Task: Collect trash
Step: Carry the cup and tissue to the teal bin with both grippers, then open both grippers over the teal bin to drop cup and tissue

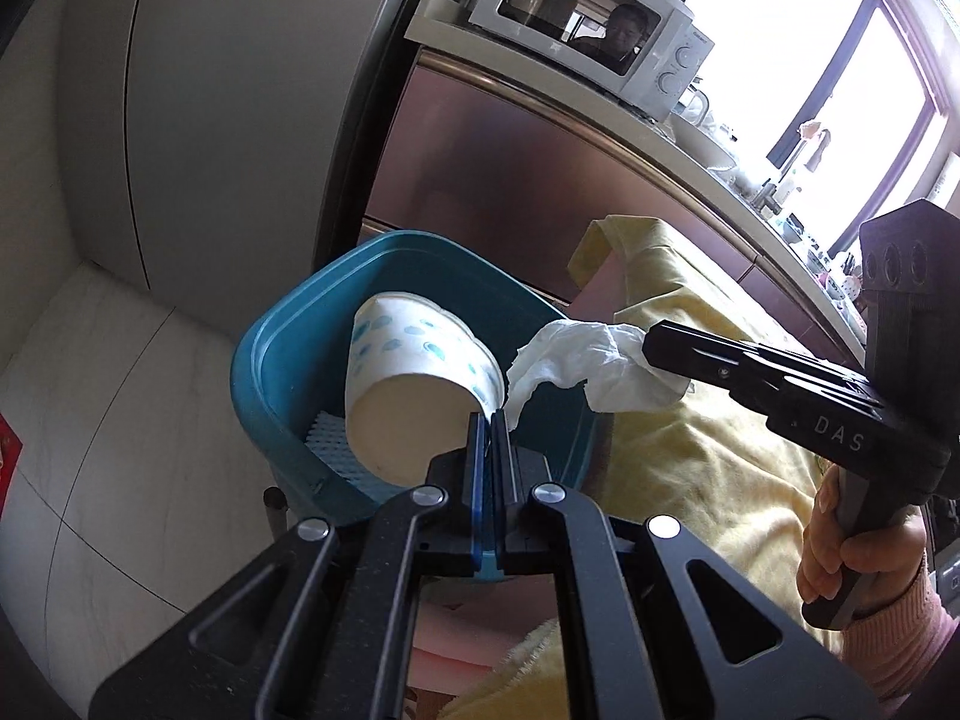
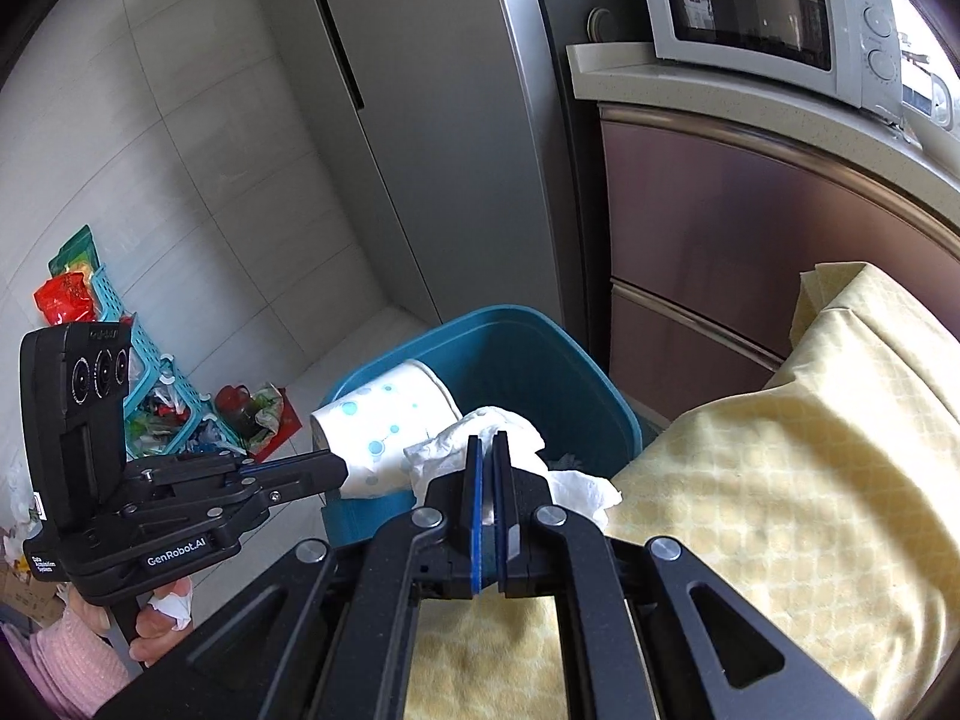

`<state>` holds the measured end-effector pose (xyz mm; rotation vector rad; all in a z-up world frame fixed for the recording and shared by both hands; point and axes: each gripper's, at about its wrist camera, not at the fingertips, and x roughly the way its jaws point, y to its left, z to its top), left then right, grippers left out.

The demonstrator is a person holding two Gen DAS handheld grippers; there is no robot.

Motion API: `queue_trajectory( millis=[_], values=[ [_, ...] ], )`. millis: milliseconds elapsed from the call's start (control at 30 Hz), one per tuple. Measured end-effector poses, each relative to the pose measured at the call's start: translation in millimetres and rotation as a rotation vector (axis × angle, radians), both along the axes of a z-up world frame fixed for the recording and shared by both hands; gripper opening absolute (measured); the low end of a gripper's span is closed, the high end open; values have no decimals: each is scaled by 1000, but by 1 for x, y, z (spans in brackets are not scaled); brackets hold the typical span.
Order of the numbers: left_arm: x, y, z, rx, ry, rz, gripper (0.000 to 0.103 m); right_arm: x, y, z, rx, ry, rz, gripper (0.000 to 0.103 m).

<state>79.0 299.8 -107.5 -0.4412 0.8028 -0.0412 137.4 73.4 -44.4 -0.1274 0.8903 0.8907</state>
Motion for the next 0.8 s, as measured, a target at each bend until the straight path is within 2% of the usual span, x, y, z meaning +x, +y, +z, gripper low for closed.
queue_trajectory(
  millis=[233,367,633,700,800],
  values=[
    [17,5,-18,-13,35,18,3,11,15,-14,-19,43,-5,9],
    [23,2,-21,-13,39,20,3,12,14,-17,-11,53,-5,9],
    [20,-14,-12,6,7,-4,3,4,-9,-9,30,45,-10,10],
    [17,-20,-5,17,-13,-17,4,0,-17,-5,45,39,-12,11],
    [10,-33,9,35,-53,-43,15,-7,-32,3,69,22,-19,13]
  ],
)
